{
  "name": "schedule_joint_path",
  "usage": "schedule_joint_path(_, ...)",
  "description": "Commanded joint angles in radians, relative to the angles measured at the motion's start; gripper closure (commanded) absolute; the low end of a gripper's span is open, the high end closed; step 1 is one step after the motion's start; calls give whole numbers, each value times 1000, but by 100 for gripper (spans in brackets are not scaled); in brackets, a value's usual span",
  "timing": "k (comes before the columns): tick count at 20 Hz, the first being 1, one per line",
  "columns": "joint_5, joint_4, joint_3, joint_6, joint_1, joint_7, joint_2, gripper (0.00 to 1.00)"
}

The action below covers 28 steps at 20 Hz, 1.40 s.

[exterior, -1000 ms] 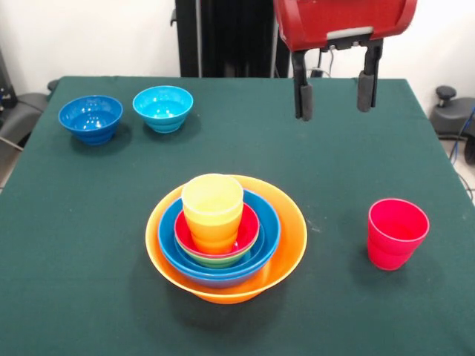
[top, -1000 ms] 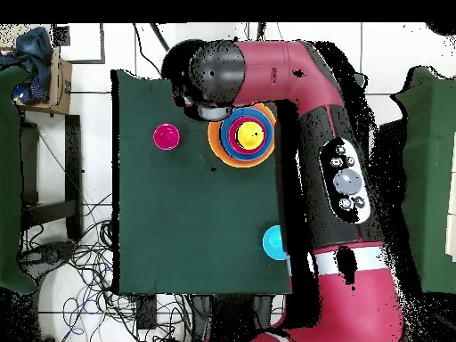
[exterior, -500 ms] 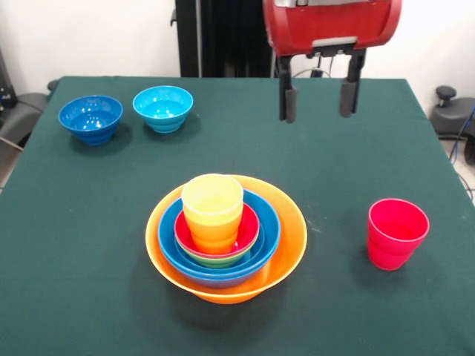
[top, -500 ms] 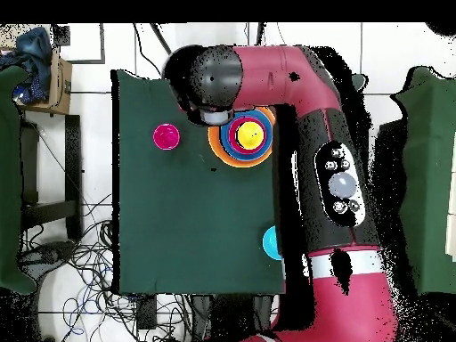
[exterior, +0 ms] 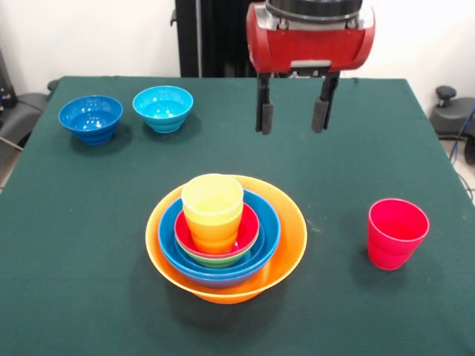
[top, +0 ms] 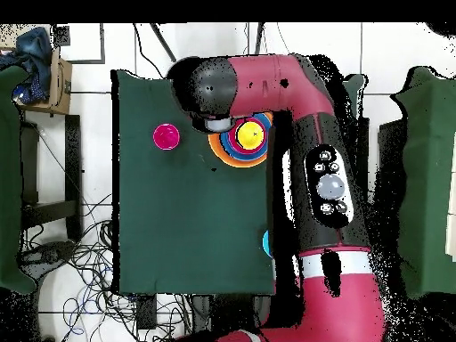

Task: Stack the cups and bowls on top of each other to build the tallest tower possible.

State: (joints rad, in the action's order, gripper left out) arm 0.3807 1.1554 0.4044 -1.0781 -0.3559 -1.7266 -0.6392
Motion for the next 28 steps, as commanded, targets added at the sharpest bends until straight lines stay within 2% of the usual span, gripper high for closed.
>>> schedule_joint_path(1,66,43,-71,17,60,-106,100,0)
schedule_joint_path(14,19,-30,-110,-2,98,-110,135,0)
schedule_joint_path(19,-86,-100,-61,-82,64,-88,140,0)
schedule_joint_path(28,-182,-262,-60,-198,66,-91,160,0)
